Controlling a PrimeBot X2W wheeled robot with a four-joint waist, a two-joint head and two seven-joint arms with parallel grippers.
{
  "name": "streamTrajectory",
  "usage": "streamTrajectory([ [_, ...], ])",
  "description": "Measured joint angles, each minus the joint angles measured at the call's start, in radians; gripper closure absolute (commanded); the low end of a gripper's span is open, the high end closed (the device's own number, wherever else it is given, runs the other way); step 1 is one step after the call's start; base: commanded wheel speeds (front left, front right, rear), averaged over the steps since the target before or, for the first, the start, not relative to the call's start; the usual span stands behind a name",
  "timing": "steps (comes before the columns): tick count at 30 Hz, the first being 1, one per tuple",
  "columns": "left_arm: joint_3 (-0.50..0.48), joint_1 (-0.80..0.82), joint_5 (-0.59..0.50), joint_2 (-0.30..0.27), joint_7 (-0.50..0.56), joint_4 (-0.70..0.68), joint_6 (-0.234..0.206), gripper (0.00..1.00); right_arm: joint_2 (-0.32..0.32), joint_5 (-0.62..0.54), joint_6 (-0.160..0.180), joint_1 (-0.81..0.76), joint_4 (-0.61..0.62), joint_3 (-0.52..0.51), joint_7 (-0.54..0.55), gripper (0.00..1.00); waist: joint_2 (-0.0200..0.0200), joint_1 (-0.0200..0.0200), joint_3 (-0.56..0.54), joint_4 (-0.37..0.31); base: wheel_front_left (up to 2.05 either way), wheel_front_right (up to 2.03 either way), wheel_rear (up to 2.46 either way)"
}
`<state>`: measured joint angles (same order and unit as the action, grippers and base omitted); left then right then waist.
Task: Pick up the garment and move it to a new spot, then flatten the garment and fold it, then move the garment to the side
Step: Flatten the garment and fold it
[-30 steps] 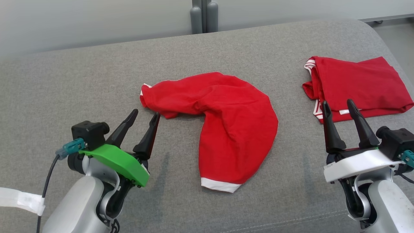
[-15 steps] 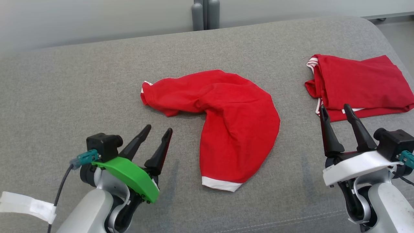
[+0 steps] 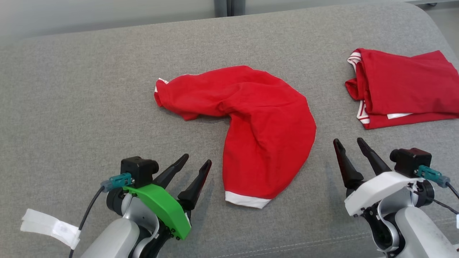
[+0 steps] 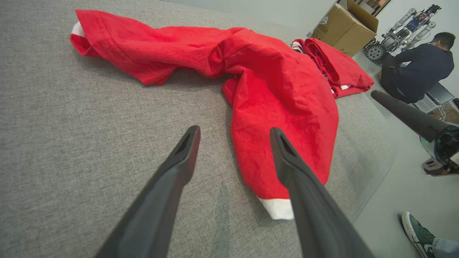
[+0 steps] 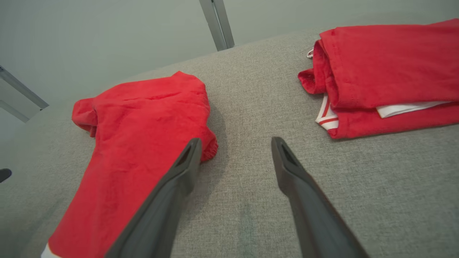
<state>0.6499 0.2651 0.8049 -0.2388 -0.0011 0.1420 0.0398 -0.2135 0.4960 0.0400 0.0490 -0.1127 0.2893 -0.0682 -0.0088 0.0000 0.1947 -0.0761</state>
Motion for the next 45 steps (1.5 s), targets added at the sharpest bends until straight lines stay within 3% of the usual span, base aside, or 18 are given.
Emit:
streamTrajectory([
  [4,0.002,0.001,-0.002,0.000,0.002,-0.018,0.001,0.00,0.028,0.036,-0.012,0.048,-0.030,-0.005,0.017,0.00,0.0000,0.0000,0.016,0.011,0.00,0.00,0.00],
  [13,0.012,0.007,-0.007,-0.001,0.028,-0.035,0.009,0.00,-0.001,0.005,-0.016,0.130,-0.131,0.015,0.088,0.00,0.0000,0.0000,0.055,0.045,0.00,0.00,0.00],
  [22,0.050,0.023,-0.010,0.003,0.054,-0.047,0.023,0.00,0.031,0.016,-0.052,0.204,-0.180,0.035,0.091,0.00,0.0000,0.0000,0.092,0.085,0.00,0.00,0.00],
  [23,0.050,0.023,-0.010,0.003,0.054,-0.047,0.023,0.00,0.032,0.016,-0.058,0.212,-0.190,0.040,0.091,0.03,0.0000,0.0000,0.094,0.089,0.00,0.00,0.00],
  [25,0.051,0.023,-0.010,0.002,0.054,-0.046,0.023,0.00,0.038,0.016,-0.066,0.224,-0.203,0.048,0.091,0.55,0.0000,0.0000,0.097,0.093,0.00,0.00,0.00],
  [28,0.051,0.023,-0.010,0.002,0.058,-0.046,0.023,0.00,0.046,0.016,-0.075,0.235,-0.222,0.050,0.091,1.00,0.0000,0.0000,0.098,0.095,0.00,0.00,0.00],
  [45,0.044,0.021,0.041,0.016,0.070,-0.031,0.036,0.00,0.058,0.012,-0.101,0.332,-0.245,0.043,0.014,1.00,0.0000,0.0000,0.075,0.069,0.00,0.00,0.00],
])
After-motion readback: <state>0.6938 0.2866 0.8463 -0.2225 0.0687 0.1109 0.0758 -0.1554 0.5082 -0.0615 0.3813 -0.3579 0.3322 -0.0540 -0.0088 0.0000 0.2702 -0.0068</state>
